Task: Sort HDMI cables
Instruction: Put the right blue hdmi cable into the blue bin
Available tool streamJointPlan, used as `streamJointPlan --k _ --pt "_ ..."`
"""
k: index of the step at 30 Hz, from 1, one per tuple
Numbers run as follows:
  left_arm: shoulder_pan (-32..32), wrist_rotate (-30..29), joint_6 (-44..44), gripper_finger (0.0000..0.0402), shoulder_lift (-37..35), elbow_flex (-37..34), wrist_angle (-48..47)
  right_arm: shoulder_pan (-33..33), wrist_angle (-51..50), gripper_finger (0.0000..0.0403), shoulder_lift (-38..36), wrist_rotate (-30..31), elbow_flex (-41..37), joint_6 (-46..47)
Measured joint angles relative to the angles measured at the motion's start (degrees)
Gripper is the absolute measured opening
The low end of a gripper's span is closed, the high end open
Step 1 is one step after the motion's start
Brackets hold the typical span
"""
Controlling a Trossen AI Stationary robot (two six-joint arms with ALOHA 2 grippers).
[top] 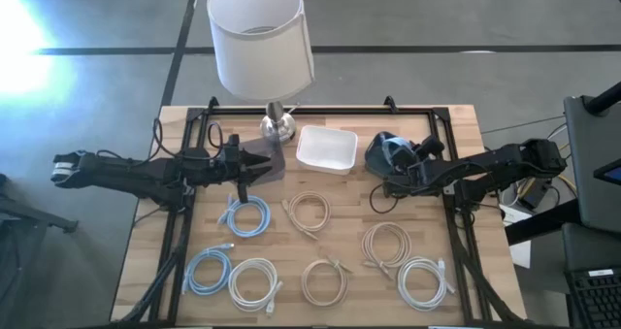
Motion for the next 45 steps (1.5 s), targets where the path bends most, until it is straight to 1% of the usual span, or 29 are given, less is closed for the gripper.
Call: streamJointPlan --k 4,6,8,11,16,30,33,36,43,45 --pt "0.0 0.0 0.0 0.0122 0.0 0.0 0.0 0.0 0.0 0.0059 0.0 0.6 0.0 0.0" --pt "0.0 0.0 0.0 0.0122 0.0 0.0 0.0 0.0 0.0 0.0043 0.0 0.9 0.0 -0.3" --pt "0.0 0.0 0.0 0.0122 0.0 0.0 0.0 0.0 0.1 0.0036 0.0 1.0 0.0 -0.4" --pt "0.0 0.0 0.0 0.0122 0.0 0.0 0.0 0.0 0.2 0.0038 0.0 0.9 0.0 0.0" --pt "0.0 0.0 0.0 0.0122 0.0 0.0 0.1 0.0 0.2 0.0062 0.0 1.0 0.0 0.0" --pt "0.0 0.0 0.0 0.0122 0.0 0.0 0.1 -0.2 1.3 0.0164 -0.1 0.9 0.2 0.0" --pt "0.0 0.0 0.0 0.0122 0.0 0.0 0.1 -0.9 1.5 0.0179 -0.1 -1.5 2.0 -0.3" --pt "0.0 0.0 -0.5 0.0122 0.0 0.0 0.1 -2.1 1.4 0.0186 -0.3 -5.7 3.9 -0.4" --pt "0.0 0.0 -1.3 0.0122 0.0 0.0 0.1 -7.2 0.4 0.0187 -2.6 -8.6 6.9 -1.1" --pt "0.0 0.0 -1.3 0.0122 0.0 0.0 0.1 -9.4 -0.5 0.0187 -3.6 -10.6 6.8 -3.1"
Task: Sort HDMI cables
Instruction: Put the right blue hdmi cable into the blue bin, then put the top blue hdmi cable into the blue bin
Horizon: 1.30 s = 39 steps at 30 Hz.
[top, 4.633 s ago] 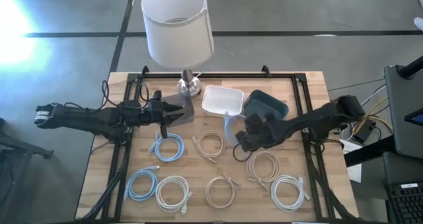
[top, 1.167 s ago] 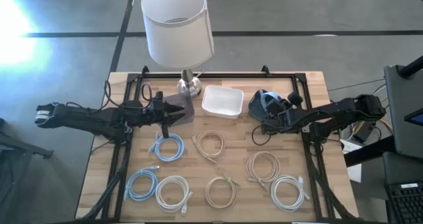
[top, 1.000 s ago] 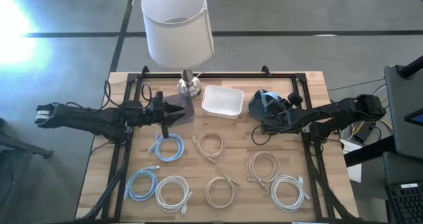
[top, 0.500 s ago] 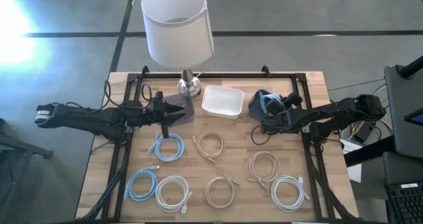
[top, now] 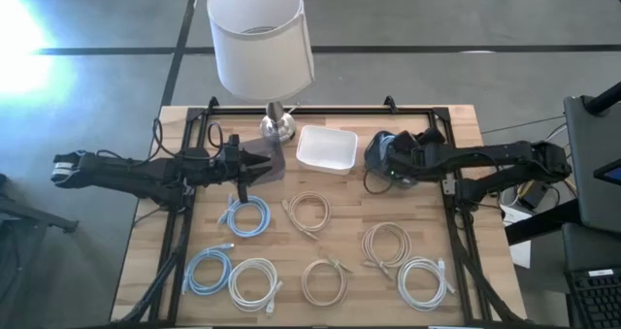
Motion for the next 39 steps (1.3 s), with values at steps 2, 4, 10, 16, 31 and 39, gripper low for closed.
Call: streamJointPlan --k 2,4,10,16,31,39 --pt "0.0 0.0 0.0 0.0122 0.0 0.0 0.0 -2.3 -0.3 0.0187 -1.1 -3.4 -0.4 -4.3" --pt "0.0 0.0 0.0 0.0122 0.0 0.0 -0.2 -4.7 -0.2 0.0187 -1.8 -7.3 -1.0 -8.4" --pt "0.0 0.0 0.0 0.0122 0.0 0.0 -0.4 -8.7 5.3 0.0187 -2.4 -17.2 -2.2 -15.4" --pt "0.0 0.0 -0.4 0.0122 0.0 0.0 -0.4 -10.5 12.1 0.0187 -2.5 -16.1 -2.2 -15.1" --pt "0.0 0.5 -0.4 0.0122 0.3 -0.1 -1.6 -0.1 58.1 0.0187 3.2 -45.7 -2.3 -27.0" --pt "-1.7 5.8 -5.7 0.0122 5.7 0.3 -5.2 5.4 60.9 0.0187 9.9 -45.5 -2.4 -26.7"
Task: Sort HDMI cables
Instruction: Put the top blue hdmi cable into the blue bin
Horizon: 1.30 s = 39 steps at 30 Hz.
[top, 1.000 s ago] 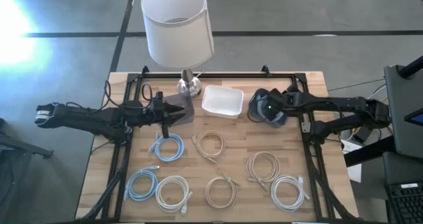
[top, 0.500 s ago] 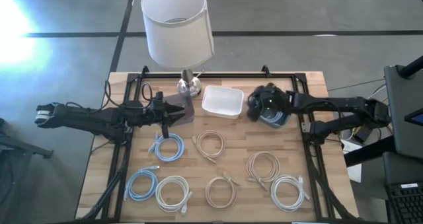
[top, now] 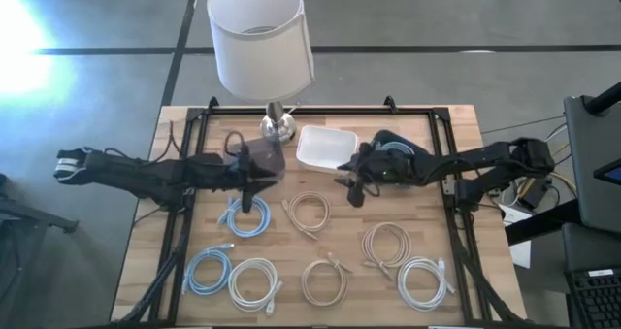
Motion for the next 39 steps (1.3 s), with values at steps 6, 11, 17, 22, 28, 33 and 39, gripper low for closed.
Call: streamJointPlan --k 6,11,17,22,28,33,39 --pt "-2.3 0.2 -6.8 0.0110 8.0 9.1 -20.1 0.0 0.0 0.0187 2.4 0.1 1.3 -0.2" --pt "-4.9 0.8 -14.5 0.0099 17.3 18.1 -39.7 0.0 0.1 0.0187 2.3 0.1 2.4 -2.5" --pt "-8.3 11.3 -22.4 0.0098 26.4 19.7 -43.2 0.0 -0.2 0.0187 2.4 0.1 2.8 -3.3" --pt "-11.9 15.7 -26.4 0.0098 31.4 19.7 -43.2 0.0 -0.4 0.0187 2.4 0.1 2.8 -8.0" --pt "-13.9 12.9 -30.0 0.0098 35.0 19.2 -43.2 0.0 -0.3 0.0187 2.3 0.1 4.7 -13.7" --pt "-14.1 7.4 -29.2 0.0098 37.9 19.2 -43.2 0.0 -0.2 0.0187 2.3 0.1 6.3 -14.2" --pt "-14.5 5.9 -28.9 0.0098 40.5 19.0 -42.0 0.0 -0.3 0.0187 2.3 0.1 6.6 -14.3"
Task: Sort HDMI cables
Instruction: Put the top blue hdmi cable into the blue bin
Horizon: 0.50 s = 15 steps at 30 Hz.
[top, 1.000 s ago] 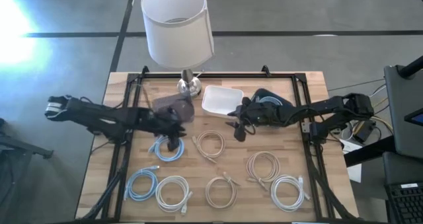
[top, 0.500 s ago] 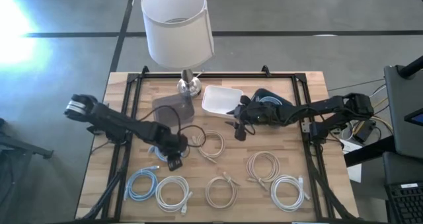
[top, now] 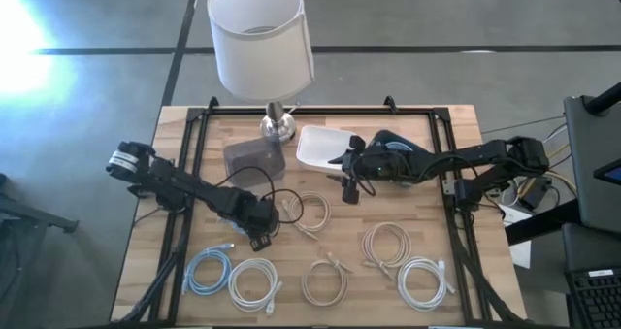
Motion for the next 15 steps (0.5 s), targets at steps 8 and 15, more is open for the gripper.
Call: streamJointPlan --k 8,15 --pt "-1.6 0.0 1.7 0.0098 -0.3 1.2 0.8 0.0 -0.2 0.0187 0.0 0.0 -0.4 0.2" --pt "-1.9 0.6 5.2 0.0098 -2.0 0.9 0.7 0.0 -0.2 0.0187 0.0 0.0 -0.4 1.6"
